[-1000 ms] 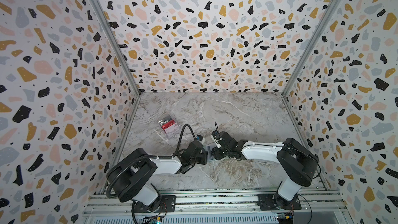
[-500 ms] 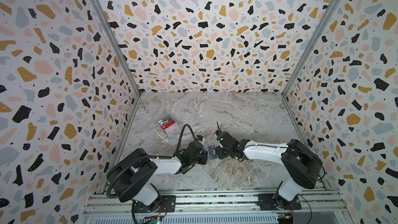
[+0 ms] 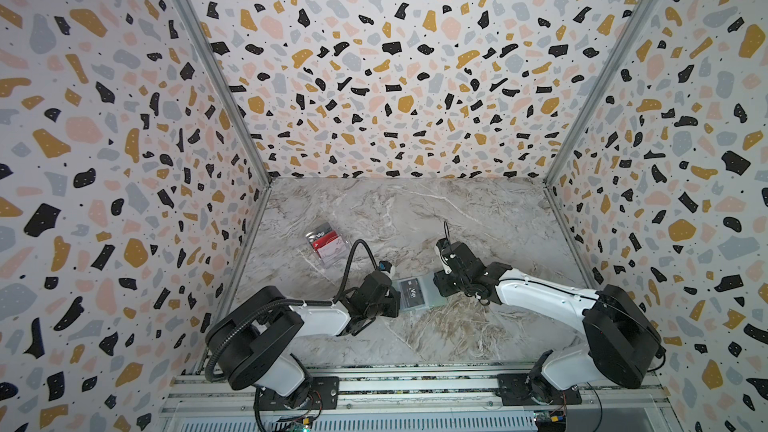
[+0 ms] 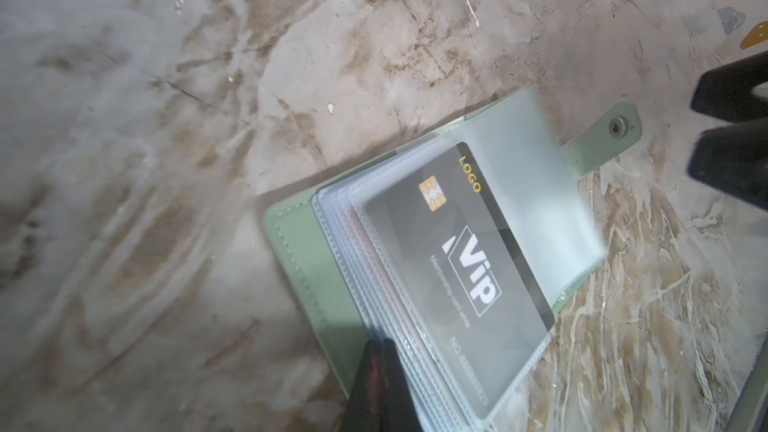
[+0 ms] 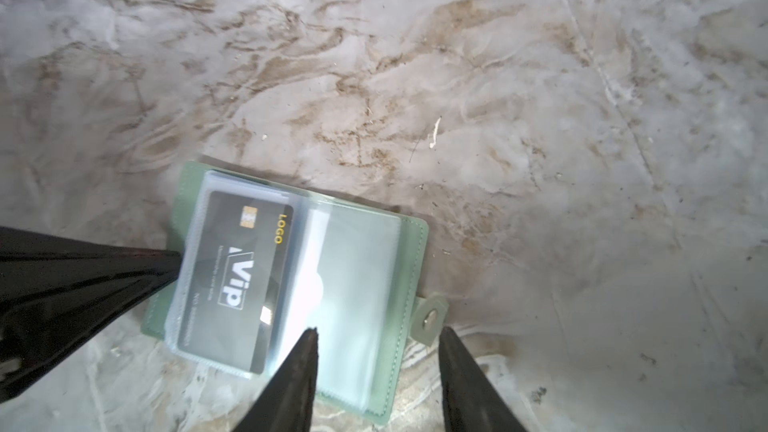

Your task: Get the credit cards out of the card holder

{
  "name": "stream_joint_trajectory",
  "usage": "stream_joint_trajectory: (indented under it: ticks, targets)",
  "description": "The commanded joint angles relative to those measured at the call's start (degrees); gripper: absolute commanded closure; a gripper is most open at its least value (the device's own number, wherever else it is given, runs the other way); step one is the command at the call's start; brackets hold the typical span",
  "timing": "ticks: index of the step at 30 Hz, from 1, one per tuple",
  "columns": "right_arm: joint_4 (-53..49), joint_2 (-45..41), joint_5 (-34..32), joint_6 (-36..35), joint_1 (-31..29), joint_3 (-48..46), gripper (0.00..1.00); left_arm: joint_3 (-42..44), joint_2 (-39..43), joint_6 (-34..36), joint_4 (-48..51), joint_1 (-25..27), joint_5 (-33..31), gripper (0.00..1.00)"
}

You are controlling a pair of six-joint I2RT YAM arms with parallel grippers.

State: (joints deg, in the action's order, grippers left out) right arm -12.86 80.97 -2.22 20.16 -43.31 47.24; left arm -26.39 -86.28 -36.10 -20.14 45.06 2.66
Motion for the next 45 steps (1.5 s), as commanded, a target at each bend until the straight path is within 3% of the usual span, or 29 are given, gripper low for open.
stream_joint_trajectory:
  ticks: [1,5,13,25,45]
  targets:
    - [-2.24,-2.30,6.93,-2.77,1.09,1.48,0.51,0.34,-1.26,1.08,1.72,-0.41,-0.99,1.00]
    - [-0.28,-1.05,21.89,-3.65,3.44,2.22,0.48,-0.03,-1.26,1.38,2.11,-0.42,-1.34,1.00]
    - [6.08,5.61,32.16,0.67,5.49,1.28,0.50,-0.04,-1.44,1.82,2.47,-0.42,-1.52,1.00]
    - [10.37,13.36,36.09,3.46,7.89,0.50,0.58,-0.48,-2.40,2.79,2.80,-0.46,-1.34,1.00]
    - [20.45,18.90,45.58,7.96,8.81,-2.72,0.67,0.20,-2.12,2.81,2.72,-0.42,-1.34,1.00]
